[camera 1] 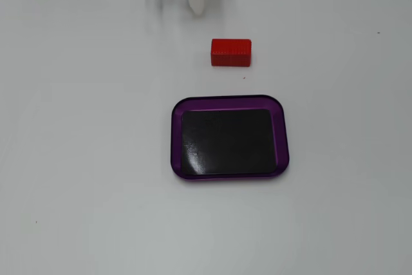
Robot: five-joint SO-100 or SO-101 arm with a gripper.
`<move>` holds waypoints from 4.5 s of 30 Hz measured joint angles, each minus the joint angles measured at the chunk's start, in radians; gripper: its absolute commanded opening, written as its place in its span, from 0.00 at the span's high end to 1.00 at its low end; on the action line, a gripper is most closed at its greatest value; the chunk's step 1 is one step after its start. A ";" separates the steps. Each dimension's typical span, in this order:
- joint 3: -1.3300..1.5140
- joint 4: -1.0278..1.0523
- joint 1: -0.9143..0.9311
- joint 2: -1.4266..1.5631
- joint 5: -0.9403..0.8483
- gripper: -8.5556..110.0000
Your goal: Pick up the cube and place it in the box.
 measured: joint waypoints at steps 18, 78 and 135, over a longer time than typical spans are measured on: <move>-0.707 0.083 -0.138 -0.658 0.002 0.82; -0.512 -0.137 -0.163 -0.428 0.140 0.93; -0.764 -0.526 -0.129 -0.988 -0.146 0.75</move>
